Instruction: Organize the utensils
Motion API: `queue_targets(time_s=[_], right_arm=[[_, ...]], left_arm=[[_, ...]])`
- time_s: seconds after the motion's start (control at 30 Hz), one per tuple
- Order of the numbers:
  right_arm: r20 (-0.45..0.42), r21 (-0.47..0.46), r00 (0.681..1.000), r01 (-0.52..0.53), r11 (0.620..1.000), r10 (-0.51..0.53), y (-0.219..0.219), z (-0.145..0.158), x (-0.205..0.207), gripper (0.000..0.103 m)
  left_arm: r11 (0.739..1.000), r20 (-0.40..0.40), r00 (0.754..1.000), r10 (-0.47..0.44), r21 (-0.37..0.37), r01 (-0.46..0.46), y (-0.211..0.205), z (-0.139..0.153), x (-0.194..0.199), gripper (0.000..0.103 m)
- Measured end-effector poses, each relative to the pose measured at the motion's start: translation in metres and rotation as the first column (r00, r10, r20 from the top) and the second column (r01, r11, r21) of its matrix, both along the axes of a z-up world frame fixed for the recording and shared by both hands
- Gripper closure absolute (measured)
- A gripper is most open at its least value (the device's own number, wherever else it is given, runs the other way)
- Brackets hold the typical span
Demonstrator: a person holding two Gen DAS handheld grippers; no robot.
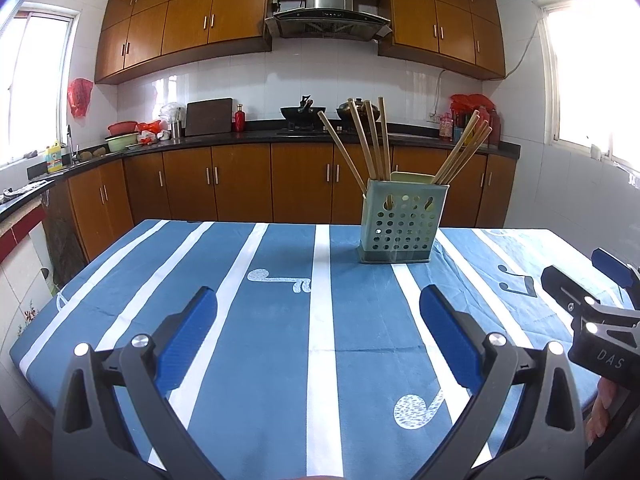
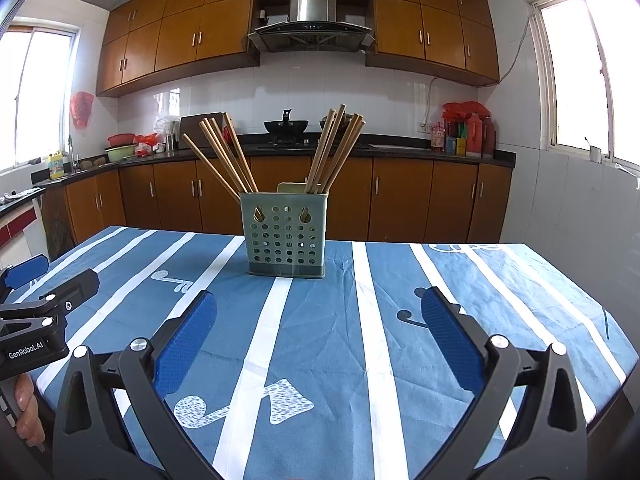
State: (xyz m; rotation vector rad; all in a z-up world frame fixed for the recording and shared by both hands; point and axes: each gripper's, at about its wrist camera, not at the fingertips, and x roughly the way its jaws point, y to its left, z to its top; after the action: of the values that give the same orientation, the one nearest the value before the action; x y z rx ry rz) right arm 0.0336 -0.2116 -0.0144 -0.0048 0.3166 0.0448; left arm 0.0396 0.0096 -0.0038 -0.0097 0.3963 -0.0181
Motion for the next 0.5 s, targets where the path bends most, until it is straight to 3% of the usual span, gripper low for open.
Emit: queue_targets(time_s=[0.5], right_arm=[[-0.001, 0.005, 1.0, 0.004, 1.0, -0.004, -0.0001, 0.0003, -0.0003, 0.002]], left_arm=[[1.0, 0.0, 1.0, 0.0, 0.0, 0.0, -0.0012, -0.0001, -0.0002, 0.004]])
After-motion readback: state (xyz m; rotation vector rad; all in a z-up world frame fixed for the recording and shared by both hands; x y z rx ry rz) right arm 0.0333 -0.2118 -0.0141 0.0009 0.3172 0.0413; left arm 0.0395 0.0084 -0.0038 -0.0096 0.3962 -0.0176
